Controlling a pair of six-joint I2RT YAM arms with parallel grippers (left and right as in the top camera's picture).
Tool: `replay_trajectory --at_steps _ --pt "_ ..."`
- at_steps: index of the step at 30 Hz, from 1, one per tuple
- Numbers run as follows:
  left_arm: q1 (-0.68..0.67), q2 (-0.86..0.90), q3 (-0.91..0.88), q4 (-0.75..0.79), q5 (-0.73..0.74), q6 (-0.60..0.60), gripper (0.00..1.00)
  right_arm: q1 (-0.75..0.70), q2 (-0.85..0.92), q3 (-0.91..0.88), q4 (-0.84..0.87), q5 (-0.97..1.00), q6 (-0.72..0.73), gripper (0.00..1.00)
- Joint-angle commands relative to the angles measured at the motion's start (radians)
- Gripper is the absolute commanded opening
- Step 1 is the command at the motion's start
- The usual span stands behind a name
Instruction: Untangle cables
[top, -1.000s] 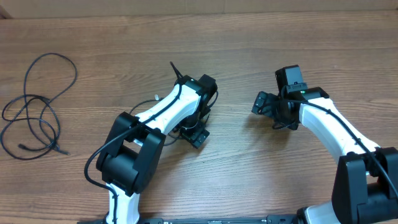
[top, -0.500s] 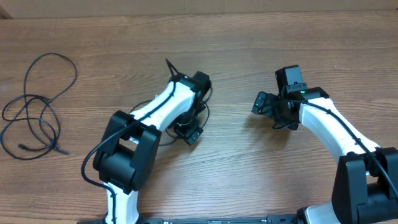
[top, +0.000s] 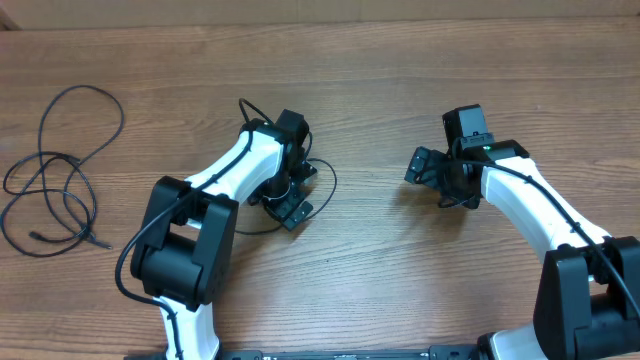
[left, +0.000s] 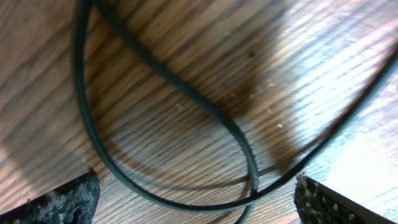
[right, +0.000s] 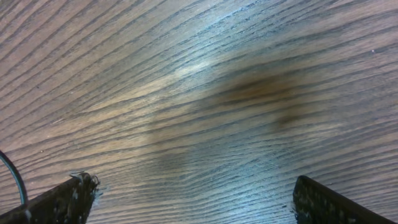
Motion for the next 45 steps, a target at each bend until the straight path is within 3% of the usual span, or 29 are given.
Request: replay_trajectory --at_steps 1,5,9,14,16,21,29,36,45 --pt "-0.002 0.035 -0.066 0.052 0.132 0.097 1.00 0.001 0.004 -0.006 0.002 0.010 0.007 1.00" --pt "-0.002 0.035 -0.106 0.113 0.132 0.104 0.98 0.001 0.004 -0.006 0.002 0.010 0.007 1.00" --pt "-0.002 0.035 -0.138 0.142 0.137 0.104 0.79 0.001 0.004 -0.006 0.002 0.010 0.007 1.00" --pt "-0.002 0.035 -0.179 0.171 0.203 0.104 0.73 0.001 0.004 -0.006 0.003 0.010 0.008 1.00" --pt "-0.002 0.035 -0.193 0.171 0.228 0.102 0.66 0.001 0.004 -0.006 0.002 0.010 0.008 1.00" --pt "-0.002 0.035 -0.212 0.156 0.233 0.037 0.79 0.001 0.004 -0.006 0.002 0.010 0.007 1.00" --pt "-0.002 -0.047 -0.172 0.137 0.237 -0.003 0.86 0.001 0.004 -0.006 0.002 0.010 0.007 1.00" --pt "-0.006 -0.195 -0.171 0.093 0.257 -0.050 0.83 0.001 0.004 -0.006 0.002 0.010 0.008 1.00" --pt "-0.012 -0.199 -0.216 0.112 0.268 -0.051 0.78 0.001 0.004 -0.006 0.003 0.010 0.007 1.00"
